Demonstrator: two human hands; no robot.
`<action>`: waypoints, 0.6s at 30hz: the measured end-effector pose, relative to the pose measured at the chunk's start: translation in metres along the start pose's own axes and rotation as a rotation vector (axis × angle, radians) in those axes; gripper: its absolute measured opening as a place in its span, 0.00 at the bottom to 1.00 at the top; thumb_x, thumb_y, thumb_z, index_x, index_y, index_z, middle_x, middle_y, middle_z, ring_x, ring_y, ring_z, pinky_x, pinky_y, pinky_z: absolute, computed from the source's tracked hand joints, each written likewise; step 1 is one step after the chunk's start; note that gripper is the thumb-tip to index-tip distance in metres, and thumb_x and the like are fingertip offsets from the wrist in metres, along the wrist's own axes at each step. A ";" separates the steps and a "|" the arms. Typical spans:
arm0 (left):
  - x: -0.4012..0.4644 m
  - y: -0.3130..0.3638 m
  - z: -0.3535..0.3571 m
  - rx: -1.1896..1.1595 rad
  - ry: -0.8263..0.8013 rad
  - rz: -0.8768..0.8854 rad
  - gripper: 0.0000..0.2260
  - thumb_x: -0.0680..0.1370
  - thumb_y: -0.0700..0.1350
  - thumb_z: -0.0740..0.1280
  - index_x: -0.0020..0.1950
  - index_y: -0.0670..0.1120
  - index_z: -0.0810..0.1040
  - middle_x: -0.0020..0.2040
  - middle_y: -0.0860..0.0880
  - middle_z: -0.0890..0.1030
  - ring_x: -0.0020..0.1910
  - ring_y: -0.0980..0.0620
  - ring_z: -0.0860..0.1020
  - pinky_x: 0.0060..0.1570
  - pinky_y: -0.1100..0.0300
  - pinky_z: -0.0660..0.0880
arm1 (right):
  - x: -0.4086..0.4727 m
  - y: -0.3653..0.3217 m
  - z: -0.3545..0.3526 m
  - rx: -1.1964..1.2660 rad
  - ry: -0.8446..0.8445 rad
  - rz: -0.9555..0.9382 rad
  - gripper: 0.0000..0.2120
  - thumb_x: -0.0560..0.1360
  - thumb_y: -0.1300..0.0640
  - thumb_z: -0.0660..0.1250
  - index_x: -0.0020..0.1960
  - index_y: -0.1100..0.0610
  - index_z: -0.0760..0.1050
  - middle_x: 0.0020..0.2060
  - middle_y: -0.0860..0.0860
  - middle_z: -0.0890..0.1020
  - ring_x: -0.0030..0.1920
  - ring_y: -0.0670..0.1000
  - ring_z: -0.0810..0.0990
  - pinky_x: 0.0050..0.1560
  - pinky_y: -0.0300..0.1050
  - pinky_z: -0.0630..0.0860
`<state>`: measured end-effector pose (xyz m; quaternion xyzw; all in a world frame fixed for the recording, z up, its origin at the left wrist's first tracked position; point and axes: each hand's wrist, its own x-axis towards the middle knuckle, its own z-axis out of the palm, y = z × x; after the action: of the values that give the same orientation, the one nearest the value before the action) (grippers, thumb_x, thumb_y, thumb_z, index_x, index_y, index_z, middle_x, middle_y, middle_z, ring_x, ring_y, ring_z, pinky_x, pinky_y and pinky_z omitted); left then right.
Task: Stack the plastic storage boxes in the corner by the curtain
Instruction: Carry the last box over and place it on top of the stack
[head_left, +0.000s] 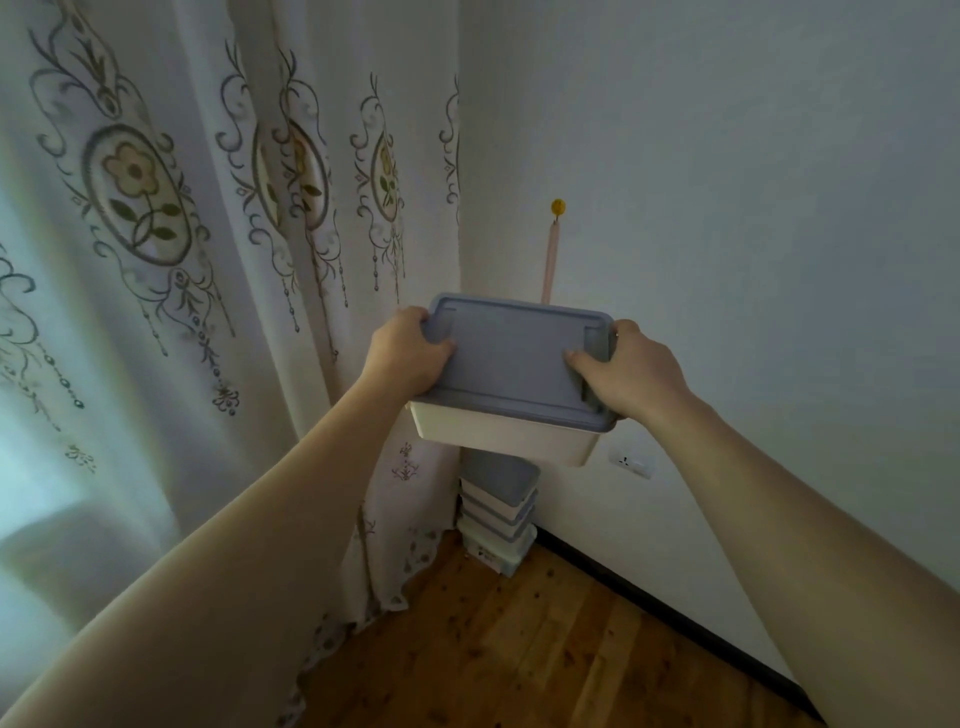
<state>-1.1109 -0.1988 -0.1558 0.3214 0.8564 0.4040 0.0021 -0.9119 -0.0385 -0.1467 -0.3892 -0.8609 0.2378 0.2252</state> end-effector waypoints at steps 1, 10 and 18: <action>0.008 -0.002 0.004 0.001 0.000 0.003 0.22 0.75 0.51 0.69 0.67 0.45 0.72 0.51 0.50 0.75 0.46 0.51 0.71 0.44 0.58 0.67 | 0.008 0.002 0.005 0.004 -0.002 0.004 0.29 0.74 0.37 0.67 0.65 0.56 0.68 0.54 0.54 0.80 0.47 0.55 0.77 0.47 0.53 0.80; 0.102 -0.020 0.063 0.027 -0.041 -0.008 0.21 0.76 0.47 0.68 0.67 0.44 0.72 0.51 0.48 0.76 0.47 0.49 0.72 0.45 0.58 0.68 | 0.114 0.034 0.053 -0.009 -0.026 0.017 0.30 0.74 0.38 0.66 0.66 0.57 0.67 0.55 0.55 0.79 0.46 0.55 0.76 0.44 0.49 0.77; 0.190 -0.021 0.126 -0.002 -0.135 -0.045 0.20 0.78 0.44 0.66 0.69 0.43 0.71 0.60 0.43 0.77 0.53 0.45 0.75 0.50 0.56 0.69 | 0.214 0.071 0.092 0.054 -0.038 0.024 0.30 0.76 0.42 0.67 0.70 0.57 0.63 0.56 0.56 0.79 0.49 0.57 0.77 0.43 0.44 0.68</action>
<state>-1.2402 -0.0171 -0.2068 0.3284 0.8611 0.3820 0.0691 -1.0519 0.1481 -0.2173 -0.3889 -0.8535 0.2711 0.2165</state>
